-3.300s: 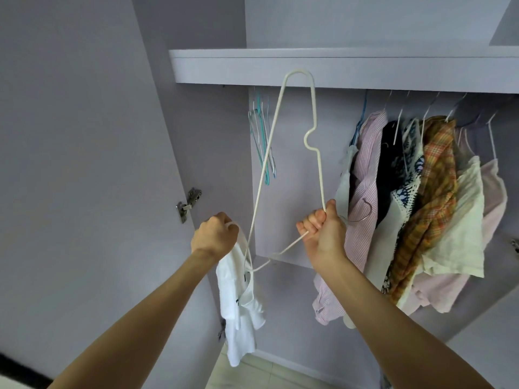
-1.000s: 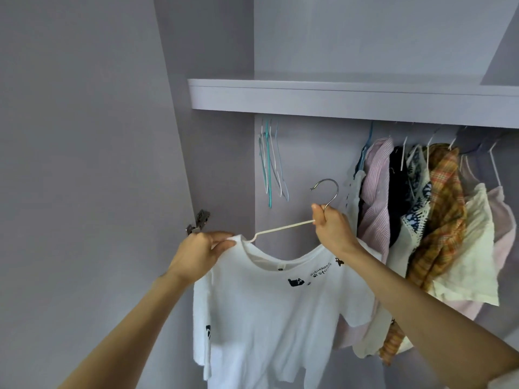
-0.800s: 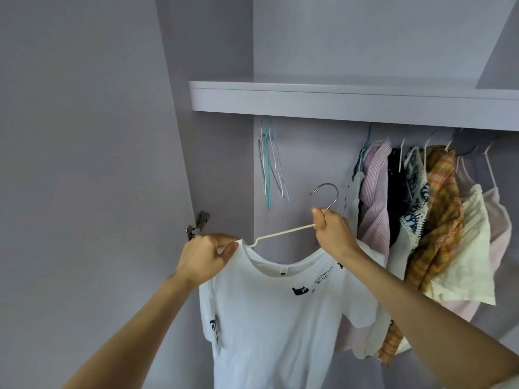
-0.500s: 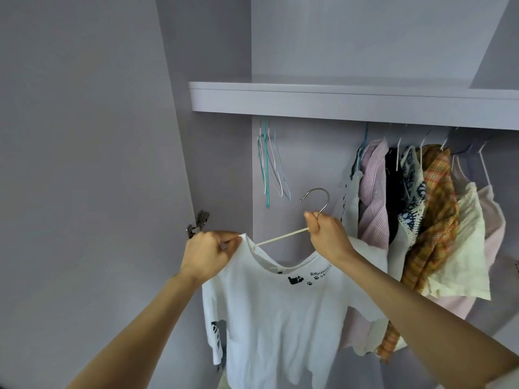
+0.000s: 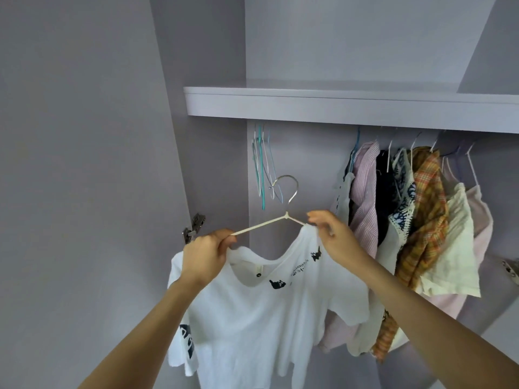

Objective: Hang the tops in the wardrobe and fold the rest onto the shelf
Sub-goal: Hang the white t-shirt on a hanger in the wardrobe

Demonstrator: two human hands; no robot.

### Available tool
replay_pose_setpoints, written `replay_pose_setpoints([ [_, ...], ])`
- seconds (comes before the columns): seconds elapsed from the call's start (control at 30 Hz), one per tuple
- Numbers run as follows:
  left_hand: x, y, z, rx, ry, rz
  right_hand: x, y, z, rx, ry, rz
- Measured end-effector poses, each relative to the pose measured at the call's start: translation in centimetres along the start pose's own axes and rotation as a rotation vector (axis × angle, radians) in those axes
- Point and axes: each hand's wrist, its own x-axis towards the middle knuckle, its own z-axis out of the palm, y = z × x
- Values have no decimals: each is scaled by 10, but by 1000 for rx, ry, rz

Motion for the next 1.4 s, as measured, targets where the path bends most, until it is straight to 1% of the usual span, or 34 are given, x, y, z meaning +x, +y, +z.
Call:
replay_pose_setpoints([
  [0.13,4,-6,-12,-59,127,33,-7,52,-24,-402,-43,205],
  [0.17,5,-7,-13,-70,149,47,-6,60,-27,-459,-39,227],
  [0.27,9,-10,-14,-73,172,50,-2,73,-32,-521,-17,265],
  [0.4,12,-21,-10,-50,148,0,3,85,-34,-628,-35,306],
  [0.43,12,-24,-8,-46,144,-6,3,87,-37,-646,-12,315],
  [0.5,13,-33,-8,-51,151,-34,-2,92,-47,-625,92,360],
  [0.57,15,-41,-10,-103,170,-68,-11,97,-58,-653,186,404],
  [0.63,16,-43,-9,-151,172,-74,-20,99,-61,-745,169,434],
  [0.7,17,-38,-6,-198,167,-39,-23,94,-57,-769,152,406],
  [0.73,18,-34,-2,-212,159,-14,-24,89,-55,-731,159,353],
  [0.77,19,-32,1,-211,151,5,-22,82,-50,-685,161,256],
  [0.83,22,-26,6,-211,126,53,-20,71,-42,-623,97,52],
  [0.9,24,-21,10,-217,116,124,-21,64,-38,-612,-24,-51],
  [0.97,25,-17,13,-214,94,147,-25,63,-41,-626,-144,-54],
  [1.03,28,-15,18,-199,44,121,-30,65,-49,-600,-196,-75],
  [1.1,35,-13,26,-165,-81,82,-35,66,-58,-613,-242,-87],
  [1.17,42,-10,33,-137,-217,-13,-38,66,-66,-660,-340,-39],
  [1.23,47,-6,37,-164,-297,-124,-37,62,-65,-612,-436,67],
  [1.3,52,-1,39,-181,-316,-147,-32,60,-55,-582,-465,193],
  [1.4,59,11,38,-234,-325,-128,-22,57,-36,-620,-438,386],
])
